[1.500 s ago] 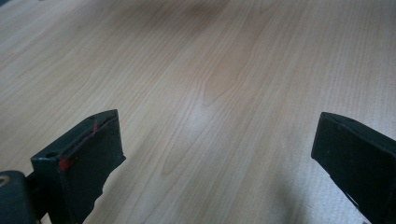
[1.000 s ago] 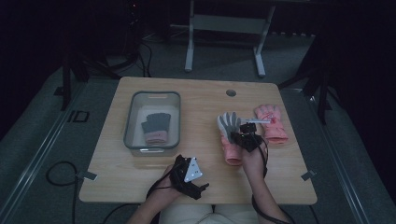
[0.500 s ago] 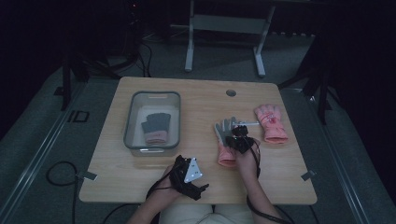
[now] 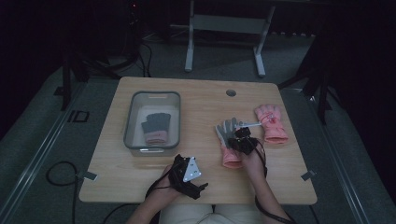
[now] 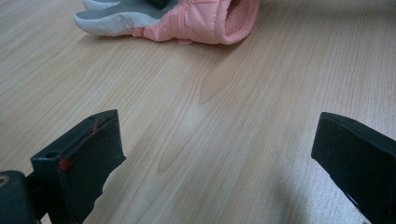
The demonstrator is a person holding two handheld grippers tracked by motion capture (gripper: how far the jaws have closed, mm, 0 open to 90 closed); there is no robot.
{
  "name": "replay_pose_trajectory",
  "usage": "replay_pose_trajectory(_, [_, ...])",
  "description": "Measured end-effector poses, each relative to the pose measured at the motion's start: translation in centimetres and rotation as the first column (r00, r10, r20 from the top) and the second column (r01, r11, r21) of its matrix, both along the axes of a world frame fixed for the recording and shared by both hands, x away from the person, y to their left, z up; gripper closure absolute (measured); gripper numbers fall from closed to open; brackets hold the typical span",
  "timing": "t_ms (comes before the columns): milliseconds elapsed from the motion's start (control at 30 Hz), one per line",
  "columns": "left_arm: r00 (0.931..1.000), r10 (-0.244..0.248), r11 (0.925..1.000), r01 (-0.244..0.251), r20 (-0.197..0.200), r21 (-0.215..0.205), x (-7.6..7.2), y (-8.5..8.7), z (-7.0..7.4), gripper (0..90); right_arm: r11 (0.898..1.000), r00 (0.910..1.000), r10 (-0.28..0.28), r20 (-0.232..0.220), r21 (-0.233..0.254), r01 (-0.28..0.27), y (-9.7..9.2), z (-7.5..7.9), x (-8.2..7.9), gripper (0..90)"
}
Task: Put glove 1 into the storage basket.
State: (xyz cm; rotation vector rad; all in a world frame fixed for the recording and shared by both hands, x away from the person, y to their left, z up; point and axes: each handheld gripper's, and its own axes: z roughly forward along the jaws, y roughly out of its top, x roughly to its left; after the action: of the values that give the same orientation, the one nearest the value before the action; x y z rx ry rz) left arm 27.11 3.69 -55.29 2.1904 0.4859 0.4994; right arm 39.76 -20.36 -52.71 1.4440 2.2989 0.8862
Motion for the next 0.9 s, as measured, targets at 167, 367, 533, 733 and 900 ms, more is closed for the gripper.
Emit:
replay_pose_trajectory(167, [1.0000, -0.004, 1.0000, 0.004, -0.001, 0.003, 0.0, -0.1, -0.1, 1.4, 1.000, 0.9999, 0.015, -0.004, 0.007, -0.015, 0.0, 0.4, 0.0, 81.2])
replay_pose_trajectory(367, [0.9999, -0.008, 1.0000, 0.008, -0.008, -0.005, -0.1, -0.2, -0.2, 1.4, 0.997, 0.9963, 0.060, 0.062, 0.040, -0.062, -1.1, 2.7, -0.3, 73.0])
replay_pose_trajectory(533, [0.9999, -0.011, 0.9999, 0.011, -0.012, -0.007, -0.1, -0.3, -0.3, 1.4, 0.997, 0.9936, 0.036, 0.107, 0.068, -0.043, -4.1, 4.5, 0.0, 69.3])
replay_pose_trajectory(733, [0.9998, -0.017, 0.9999, 0.017, -0.012, -0.001, -0.1, -0.5, -0.5, 1.4, 0.999, 0.9868, -0.001, 0.162, 0.048, -0.007, -8.1, 5.4, 0.6, 65.2])
replay_pose_trajectory(900, [0.9997, -0.018, 0.9997, 0.018, -0.017, 0.013, -0.1, -0.5, -0.6, 1.4, 0.999, 0.9839, -0.036, 0.175, 0.021, 0.033, -11.6, 5.2, 1.8, 64.6])
